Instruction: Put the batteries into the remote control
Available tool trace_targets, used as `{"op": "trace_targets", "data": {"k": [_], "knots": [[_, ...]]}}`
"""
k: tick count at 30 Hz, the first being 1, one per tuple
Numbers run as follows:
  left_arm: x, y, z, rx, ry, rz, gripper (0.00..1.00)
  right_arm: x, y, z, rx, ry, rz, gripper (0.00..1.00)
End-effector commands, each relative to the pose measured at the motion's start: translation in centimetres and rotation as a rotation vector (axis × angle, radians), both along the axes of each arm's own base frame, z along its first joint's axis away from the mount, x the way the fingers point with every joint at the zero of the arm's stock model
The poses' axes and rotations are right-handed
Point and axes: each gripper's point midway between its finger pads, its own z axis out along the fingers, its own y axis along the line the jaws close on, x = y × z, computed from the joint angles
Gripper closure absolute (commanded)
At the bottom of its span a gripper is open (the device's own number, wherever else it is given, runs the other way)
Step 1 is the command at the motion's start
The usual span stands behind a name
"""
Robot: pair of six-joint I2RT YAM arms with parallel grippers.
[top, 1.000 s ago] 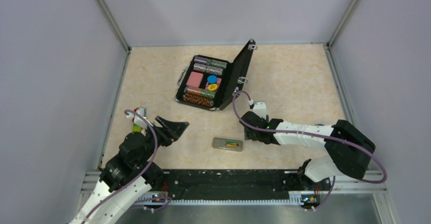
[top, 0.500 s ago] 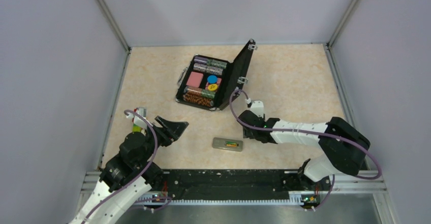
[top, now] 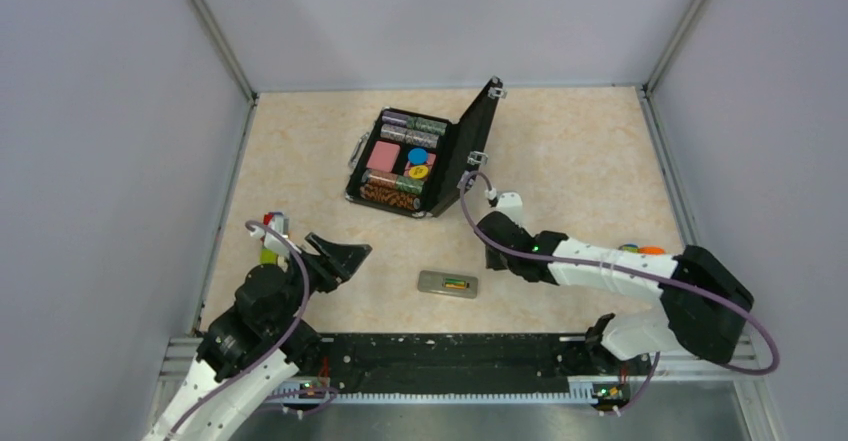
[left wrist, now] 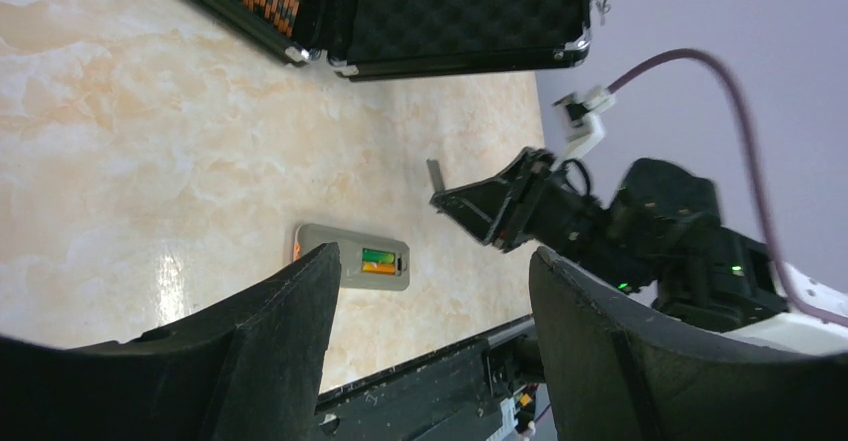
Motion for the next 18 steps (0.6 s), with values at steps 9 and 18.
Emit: {"op": "trace_targets", "data": {"k": [9,18], "knots": [[-0.3,-2.5,-2.4,-0.052,0.064,-0.098,0.27,-4.3,5.4,7.1,0.207,0.013,0.566,0.87],[-0.6,-5.4,-5.1,-0.062,0.149,-0.227,0.34,-6.4,7.0,10.3,0.115,-0.068,0.863,0.87]]}}
